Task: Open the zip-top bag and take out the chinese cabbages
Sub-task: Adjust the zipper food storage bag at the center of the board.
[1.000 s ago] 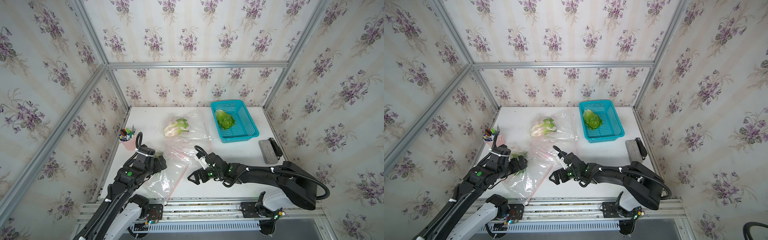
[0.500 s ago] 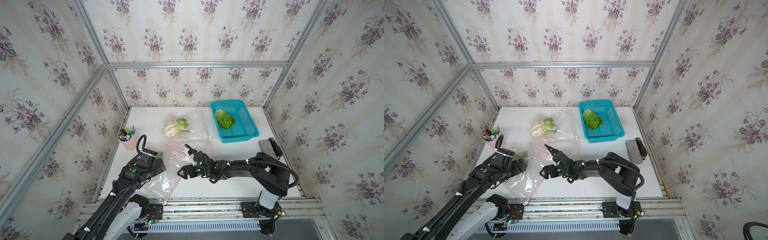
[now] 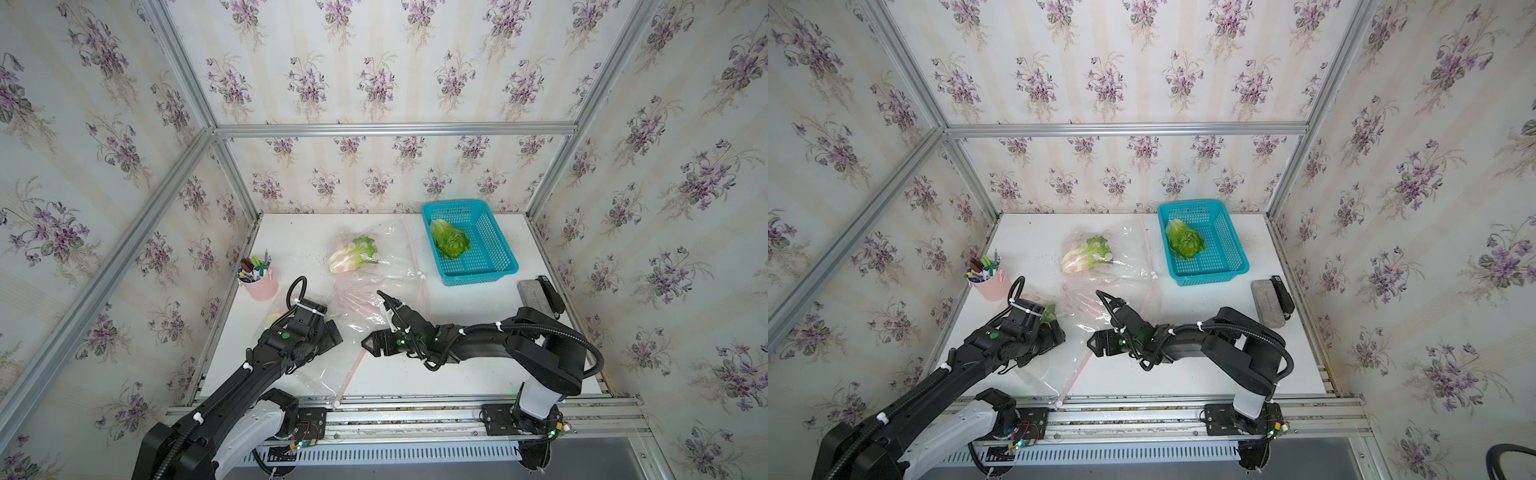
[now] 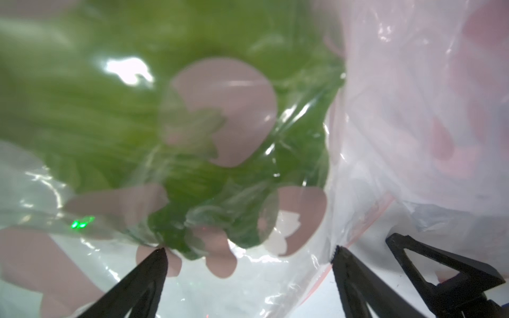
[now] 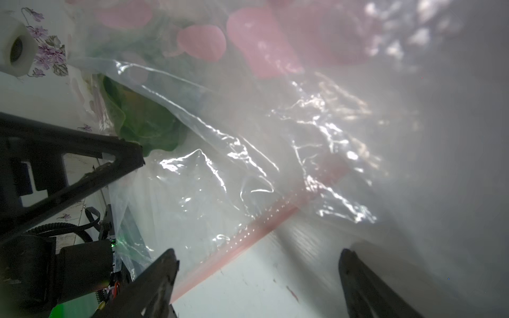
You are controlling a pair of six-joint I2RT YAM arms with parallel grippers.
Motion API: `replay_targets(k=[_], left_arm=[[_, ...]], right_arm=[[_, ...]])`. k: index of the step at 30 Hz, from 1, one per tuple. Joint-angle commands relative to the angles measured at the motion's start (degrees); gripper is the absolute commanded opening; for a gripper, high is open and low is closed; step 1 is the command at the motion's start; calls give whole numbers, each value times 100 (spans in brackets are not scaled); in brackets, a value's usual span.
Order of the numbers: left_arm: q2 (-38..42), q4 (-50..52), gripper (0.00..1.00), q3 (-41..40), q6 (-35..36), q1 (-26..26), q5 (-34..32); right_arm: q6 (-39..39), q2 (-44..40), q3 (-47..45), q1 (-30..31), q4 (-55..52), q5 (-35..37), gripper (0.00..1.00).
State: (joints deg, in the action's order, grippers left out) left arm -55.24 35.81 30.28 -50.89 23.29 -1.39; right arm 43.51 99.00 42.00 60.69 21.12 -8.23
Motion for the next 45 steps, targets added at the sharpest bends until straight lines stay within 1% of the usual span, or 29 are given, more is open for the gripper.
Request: replay_targets(k=[1, 3, 6, 8, 11, 14, 16, 20, 24, 27, 29, 32, 36, 41, 45], left_arm=[[-327, -802, 96, 95, -244, 65, 183], [-630, -1077, 96, 318, -132, 69, 265], [-1037, -1078, 97, 877, 208, 64, 400], [-1106, -1004, 99, 1116, 314, 63, 445], [-881, -754, 99, 1225, 407, 201, 306], [-438, -276, 99, 1211, 392, 609, -61], [-123, -102, 99, 1069, 175, 930, -202], [415, 49, 99, 553, -808, 1786, -579], [682, 48, 99, 130, -1845, 2739, -1036], [805, 20, 99, -68, -2374, 3267, -1508], [855, -99, 99, -180, -2567, 3382, -1627], [986, -272, 99, -412, -2768, 3419, -1533], [1406, -242, 99, -724, -3030, 3577, -1436], [1839, -158, 98, -1088, -3497, 3912, -1537], [1754, -152, 98, -1169, -3851, 4395, -1781]], right_arm=[[118, -97, -127, -4, -276, 191, 90], [74, -185, -220, -9, -276, 191, 90], [56, -357, -383, -22, -343, 249, 91], [46, -503, -506, -30, -355, 294, 92], [10, -690, -644, -65, -428, 364, 93], [-73, -813, -697, -121, -530, 401, 93], [-126, -882, -731, -194, -599, 386, 93], [-188, -1083, -958, -610, -568, 69, 89], [-326, -1657, -1273, -1060, -717, 165, 88], [-465, -2171, -1373, -1270, -1018, 325, 88], [-539, -2481, -1426, -1341, -1202, 373, 88], [-610, -2931, -1515, -1367, -1482, 475, 88], [-699, -3394, -1732, -1408, -1558, 523, 89], [-756, -3443, -1782, -1472, -1534, 517, 89], [-768, -3328, -1774, -1481, -1423, 454, 89]])
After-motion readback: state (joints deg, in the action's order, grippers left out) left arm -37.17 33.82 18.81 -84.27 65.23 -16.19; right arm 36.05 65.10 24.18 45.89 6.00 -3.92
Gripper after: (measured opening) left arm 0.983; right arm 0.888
